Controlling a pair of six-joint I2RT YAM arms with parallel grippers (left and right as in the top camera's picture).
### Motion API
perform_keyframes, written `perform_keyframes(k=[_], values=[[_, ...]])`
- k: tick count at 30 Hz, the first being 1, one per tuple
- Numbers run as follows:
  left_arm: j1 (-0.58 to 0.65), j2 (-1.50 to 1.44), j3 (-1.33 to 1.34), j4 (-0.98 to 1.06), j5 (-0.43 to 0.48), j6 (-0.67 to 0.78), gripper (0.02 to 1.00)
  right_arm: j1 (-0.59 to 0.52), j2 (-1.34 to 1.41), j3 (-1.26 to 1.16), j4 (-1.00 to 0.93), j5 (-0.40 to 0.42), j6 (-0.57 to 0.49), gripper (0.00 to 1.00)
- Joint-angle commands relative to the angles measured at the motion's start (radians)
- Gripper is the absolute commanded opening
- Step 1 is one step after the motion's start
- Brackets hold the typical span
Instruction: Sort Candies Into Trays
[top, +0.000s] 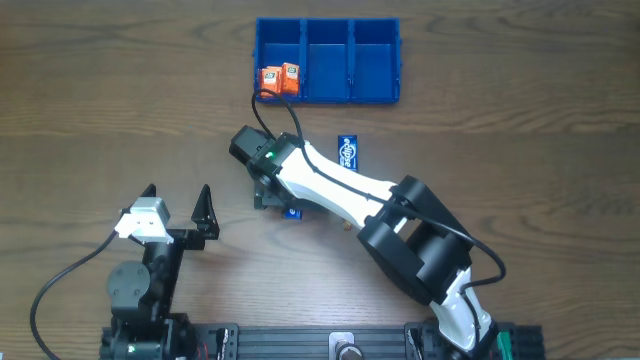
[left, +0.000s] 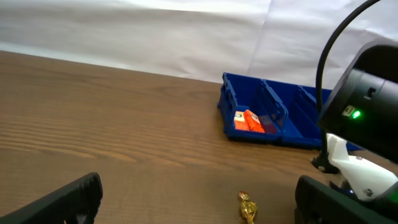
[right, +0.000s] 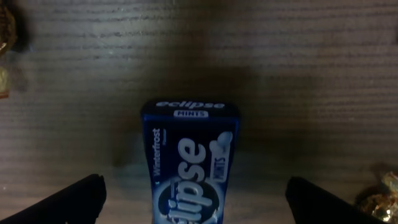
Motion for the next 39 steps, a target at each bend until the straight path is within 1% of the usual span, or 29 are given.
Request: perform_keyframes(k=[1, 2, 4, 7, 9, 10, 11, 15, 16, 19, 22, 25, 26, 28, 30, 34, 36, 39], values=[[0.004, -0.006, -0.022, -0.029, 0.018, 0.018, 0.996, 0.001, 0.042, 0.021, 0.011, 0.026, 0.023, 0.844], [0.004, -0.006, -0.022, -0.029, 0.018, 0.018, 0.998, 0.001, 0.042, 0.021, 0.016, 0.026, 0.019, 0.805], [0.004, -0.006, -0.022, -0.029, 0.018, 0.018, 0.998, 0.002, 0.042, 0.021, 0.025, 0.026, 0.018, 0.665], [0.004, -0.006, -0.022, -0.029, 0.018, 0.018, 0.998, 0.002, 0.042, 0.020, 0.030, 0.026, 0.014, 0.500], [0.004, -0.006, -0.022, -0.029, 0.018, 0.018, 0.998, 0.002, 0.042, 0.020, 0.031, 0.026, 0.011, 0.332], [0.004, -0.006, -0.022, -0.029, 0.018, 0.018, 0.998, 0.002, 0.042, 0.020, 0.031, 0.026, 0.011, 0.283], [0.004, -0.006, -0.022, -0.029, 0.018, 0.018, 0.998, 0.002, 0.042, 0.020, 0.031, 0.027, 0.011, 0.259], [0.004, -0.006, -0.022, -0.029, 0.018, 0.018, 0.998, 0.016, 0.034, 0.029, 0.027, 0.027, -0.035, 0.224], [0.004, -0.006, -0.022, -0.029, 0.018, 0.018, 0.998, 0.035, -0.005, 0.042, 0.013, 0.045, -0.072, 0.218], [0.004, -0.006, -0.022, -0.029, 0.018, 0.018, 0.996, 0.036, -0.089, 0.065, -0.047, 0.111, -0.085, 0.176], [0.004, -0.006, -0.022, -0.029, 0.018, 0.018, 0.998, 0.019, -0.205, 0.105, -0.100, 0.170, -0.156, 0.163], [0.004, -0.006, -0.022, -0.029, 0.018, 0.018, 0.998, -0.036, -0.259, 0.183, -0.175, 0.223, -0.208, 0.163], [0.004, -0.006, -0.022, -0.029, 0.018, 0.018, 0.996, -0.072, -0.260, 0.241, -0.216, 0.245, -0.233, 0.163], [0.004, -0.006, -0.022, -0.029, 0.018, 0.018, 0.998, -0.142, -0.243, 0.341, -0.237, 0.247, -0.308, 0.163], [0.004, -0.006, -0.022, -0.029, 0.018, 0.018, 0.998, -0.190, -0.207, 0.431, -0.227, 0.267, -0.359, 0.163], [0.004, -0.006, -0.022, -0.029, 0.018, 0.018, 0.998, -0.245, -0.087, 0.608, -0.194, 0.327, -0.454, 0.163], [0.004, -0.006, -0.022, -0.029, 0.018, 0.018, 0.996, -0.269, -0.016, 0.663, -0.146, 0.330, -0.504, 0.167], [0.004, -0.006, -0.022, -0.029, 0.018, 0.018, 0.998, -0.309, 0.071, 0.676, -0.066, 0.320, -0.515, 0.172]])
